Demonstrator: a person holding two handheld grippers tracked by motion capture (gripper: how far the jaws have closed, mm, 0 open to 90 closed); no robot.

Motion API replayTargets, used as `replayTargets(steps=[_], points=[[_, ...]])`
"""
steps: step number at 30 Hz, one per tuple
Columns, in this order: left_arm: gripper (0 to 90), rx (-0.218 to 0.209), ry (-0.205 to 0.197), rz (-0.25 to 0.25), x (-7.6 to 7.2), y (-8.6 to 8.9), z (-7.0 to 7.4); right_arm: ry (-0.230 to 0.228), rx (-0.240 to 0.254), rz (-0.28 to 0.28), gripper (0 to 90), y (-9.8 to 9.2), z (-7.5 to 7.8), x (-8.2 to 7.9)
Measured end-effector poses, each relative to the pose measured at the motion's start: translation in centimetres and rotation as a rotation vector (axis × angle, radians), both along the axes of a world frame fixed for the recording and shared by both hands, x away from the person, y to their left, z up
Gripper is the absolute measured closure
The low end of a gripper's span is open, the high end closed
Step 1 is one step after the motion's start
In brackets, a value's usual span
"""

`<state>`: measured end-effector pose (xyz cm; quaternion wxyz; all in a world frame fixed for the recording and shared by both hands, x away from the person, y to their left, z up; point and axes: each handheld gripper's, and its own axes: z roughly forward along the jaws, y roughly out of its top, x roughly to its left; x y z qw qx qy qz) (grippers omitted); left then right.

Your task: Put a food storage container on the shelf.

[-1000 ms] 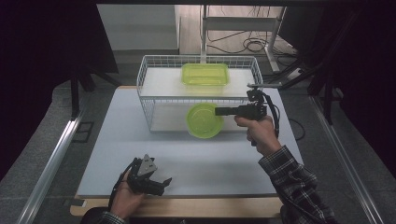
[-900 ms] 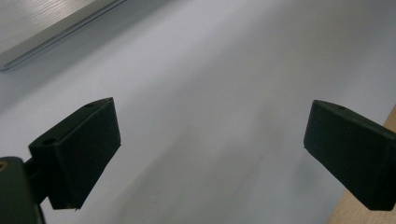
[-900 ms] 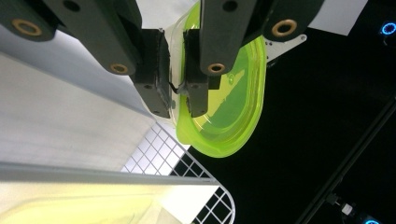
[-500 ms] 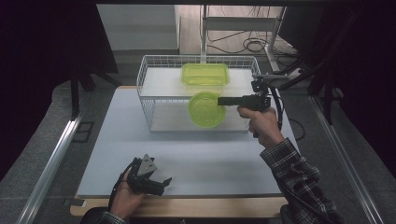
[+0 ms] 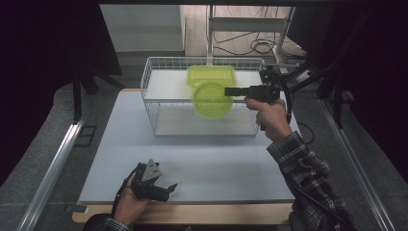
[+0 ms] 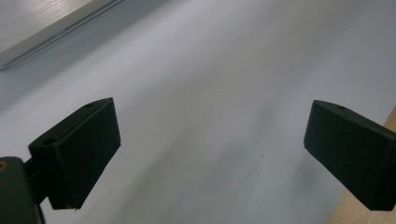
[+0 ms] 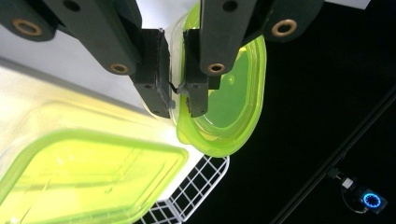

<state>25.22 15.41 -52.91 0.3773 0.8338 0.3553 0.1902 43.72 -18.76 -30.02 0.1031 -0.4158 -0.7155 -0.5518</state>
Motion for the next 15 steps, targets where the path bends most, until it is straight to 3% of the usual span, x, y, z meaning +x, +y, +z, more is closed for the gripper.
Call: replayTargets(steps=[15], points=[[3.6, -0.002, -0.001, 0.002, 0.0, 0.0, 0.0, -0.02, 0.003, -0.038, 81.2, 0.8, 1.8, 1.5]])
